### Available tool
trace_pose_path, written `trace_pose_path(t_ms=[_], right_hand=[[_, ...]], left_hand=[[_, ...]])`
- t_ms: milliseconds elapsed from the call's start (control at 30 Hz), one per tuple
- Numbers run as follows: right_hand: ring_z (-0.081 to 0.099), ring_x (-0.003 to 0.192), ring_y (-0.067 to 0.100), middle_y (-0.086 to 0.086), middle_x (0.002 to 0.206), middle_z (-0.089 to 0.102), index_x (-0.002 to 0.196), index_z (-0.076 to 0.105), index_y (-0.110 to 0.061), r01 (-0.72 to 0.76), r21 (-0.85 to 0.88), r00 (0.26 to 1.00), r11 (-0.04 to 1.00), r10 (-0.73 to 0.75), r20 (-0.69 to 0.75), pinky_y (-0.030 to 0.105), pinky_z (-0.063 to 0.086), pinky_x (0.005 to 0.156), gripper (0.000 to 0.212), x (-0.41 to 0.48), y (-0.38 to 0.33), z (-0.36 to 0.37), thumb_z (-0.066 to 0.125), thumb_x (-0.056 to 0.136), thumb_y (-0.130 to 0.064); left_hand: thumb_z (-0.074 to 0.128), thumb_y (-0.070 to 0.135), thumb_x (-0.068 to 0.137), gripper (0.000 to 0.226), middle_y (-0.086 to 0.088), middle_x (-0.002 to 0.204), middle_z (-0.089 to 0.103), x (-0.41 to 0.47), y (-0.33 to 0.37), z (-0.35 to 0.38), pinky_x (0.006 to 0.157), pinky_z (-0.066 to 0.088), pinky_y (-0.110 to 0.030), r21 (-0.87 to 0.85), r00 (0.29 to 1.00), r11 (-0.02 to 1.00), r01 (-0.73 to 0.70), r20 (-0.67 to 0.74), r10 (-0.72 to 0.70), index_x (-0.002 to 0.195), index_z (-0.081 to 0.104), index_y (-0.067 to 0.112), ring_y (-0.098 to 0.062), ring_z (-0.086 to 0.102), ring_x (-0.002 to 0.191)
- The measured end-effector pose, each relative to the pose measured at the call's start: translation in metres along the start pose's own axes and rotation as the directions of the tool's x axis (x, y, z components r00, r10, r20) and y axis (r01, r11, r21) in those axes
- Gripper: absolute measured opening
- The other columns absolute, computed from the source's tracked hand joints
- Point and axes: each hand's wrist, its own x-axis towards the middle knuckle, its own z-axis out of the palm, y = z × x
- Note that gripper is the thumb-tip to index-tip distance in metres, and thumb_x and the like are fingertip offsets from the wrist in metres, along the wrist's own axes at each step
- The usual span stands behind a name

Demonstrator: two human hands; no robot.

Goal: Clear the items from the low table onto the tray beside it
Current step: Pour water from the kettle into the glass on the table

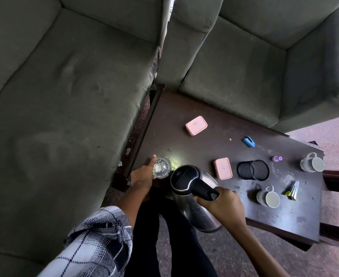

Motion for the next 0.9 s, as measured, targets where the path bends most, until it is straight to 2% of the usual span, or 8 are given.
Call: trace_pose_path(t_ms=[900], right_hand=[[0.055,0.063,0.022,-0.003,0.058,0.054,0.055,0.047,-0.017,0.0,-0.027,1.0,1.0,0.0,-0.006,0.024,0.036,0.057,0.051,-0.001,0.006,-0.001,0.07,0.059,-0.061]], left_hand=[[0.049,0.018,0.094,0.073,-0.01,0.116,0.065,0.008,-0.002,0.01,0.083,0.049,-0.034,0.018,1.0,1.0,0.016,-0.021,-0.016,0.147,0.003,0.038,-0.027,0.064,0.105]])
